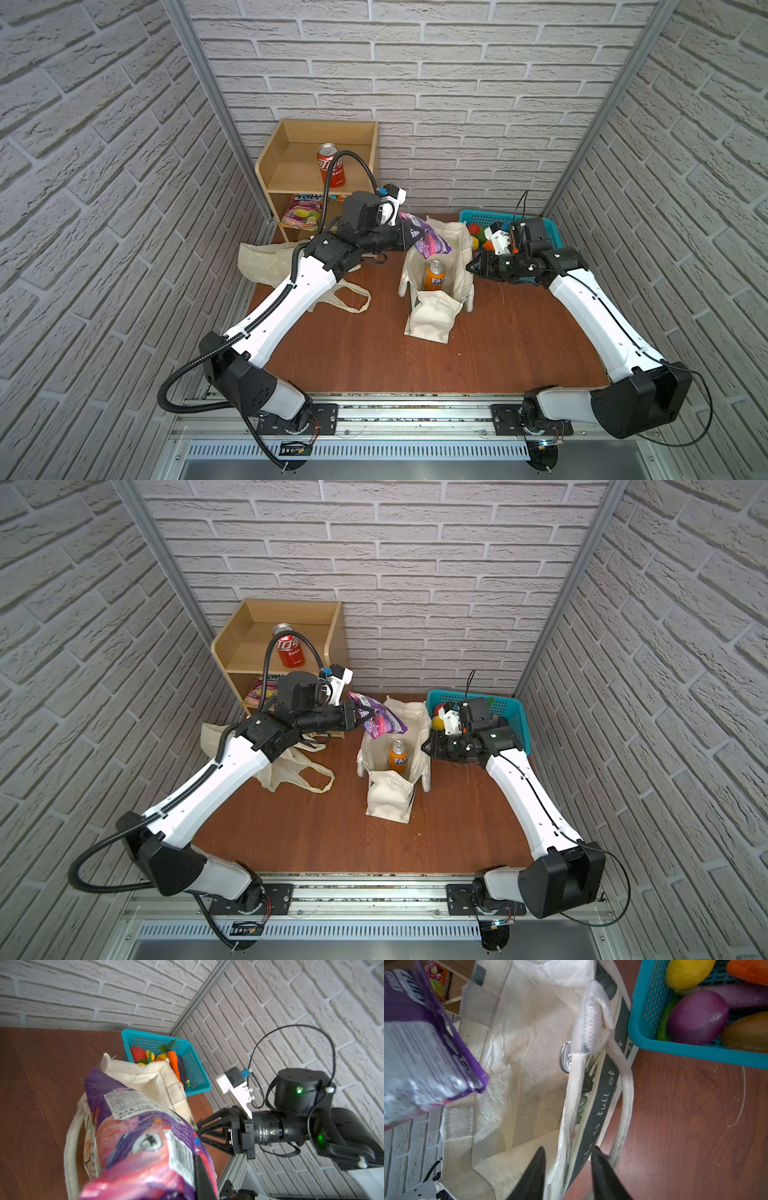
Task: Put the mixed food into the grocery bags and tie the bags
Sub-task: 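Carry the purple snack bag over the tote with the left gripper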
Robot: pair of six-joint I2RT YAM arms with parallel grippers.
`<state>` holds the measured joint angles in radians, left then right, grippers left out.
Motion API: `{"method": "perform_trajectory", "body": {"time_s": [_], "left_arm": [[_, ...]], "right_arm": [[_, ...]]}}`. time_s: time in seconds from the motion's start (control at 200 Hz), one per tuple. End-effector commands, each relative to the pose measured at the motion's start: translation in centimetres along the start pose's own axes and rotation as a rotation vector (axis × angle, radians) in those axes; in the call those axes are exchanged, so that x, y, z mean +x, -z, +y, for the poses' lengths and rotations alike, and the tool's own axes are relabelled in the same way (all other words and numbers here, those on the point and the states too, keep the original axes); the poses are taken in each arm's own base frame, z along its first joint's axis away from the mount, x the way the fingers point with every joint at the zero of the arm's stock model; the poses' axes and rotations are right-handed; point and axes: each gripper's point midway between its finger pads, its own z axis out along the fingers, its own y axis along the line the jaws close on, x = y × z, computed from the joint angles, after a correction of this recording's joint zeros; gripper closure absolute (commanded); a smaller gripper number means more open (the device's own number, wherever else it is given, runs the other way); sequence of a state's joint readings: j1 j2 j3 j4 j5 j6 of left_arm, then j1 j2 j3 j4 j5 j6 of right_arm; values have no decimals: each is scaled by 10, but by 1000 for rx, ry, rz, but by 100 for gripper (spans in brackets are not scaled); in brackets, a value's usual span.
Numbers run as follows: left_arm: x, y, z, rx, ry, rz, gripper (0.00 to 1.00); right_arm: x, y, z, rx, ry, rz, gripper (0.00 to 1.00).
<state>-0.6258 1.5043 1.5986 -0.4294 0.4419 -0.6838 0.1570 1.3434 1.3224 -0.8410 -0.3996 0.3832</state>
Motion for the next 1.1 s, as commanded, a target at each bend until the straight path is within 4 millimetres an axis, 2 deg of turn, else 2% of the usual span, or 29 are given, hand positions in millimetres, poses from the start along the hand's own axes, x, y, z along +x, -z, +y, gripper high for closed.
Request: {"method": "perform_trajectory", "body": {"time_s": [0.0,0.025,0.07,0.28,0.505,0.905,1.095], "left_arm": [[-1,1,-23,69,-107,37,100],[2,-2,-23,67,-110,56,100],[5,-6,-22,64,-121,83,100],[35,-24,-16,27,-177,266,100],[57,-43,-3,-12,-202,388,100],[104,-85,33,-111,-252,602,100],[114,-99,58,-200,-242,629,100]], "right_arm": [[-10,-2,8,-48,-2,-26,84],[-10,-2,9,-53,-1,-24,91],[-10,-1,10,-57,0,-24,94],[-12,9,15,-65,16,-44,94],[-11,13,17,-67,19,-46,94],[-11,17,18,-66,32,-50,94],[-10,17,17,-60,34,-49,95]]}}
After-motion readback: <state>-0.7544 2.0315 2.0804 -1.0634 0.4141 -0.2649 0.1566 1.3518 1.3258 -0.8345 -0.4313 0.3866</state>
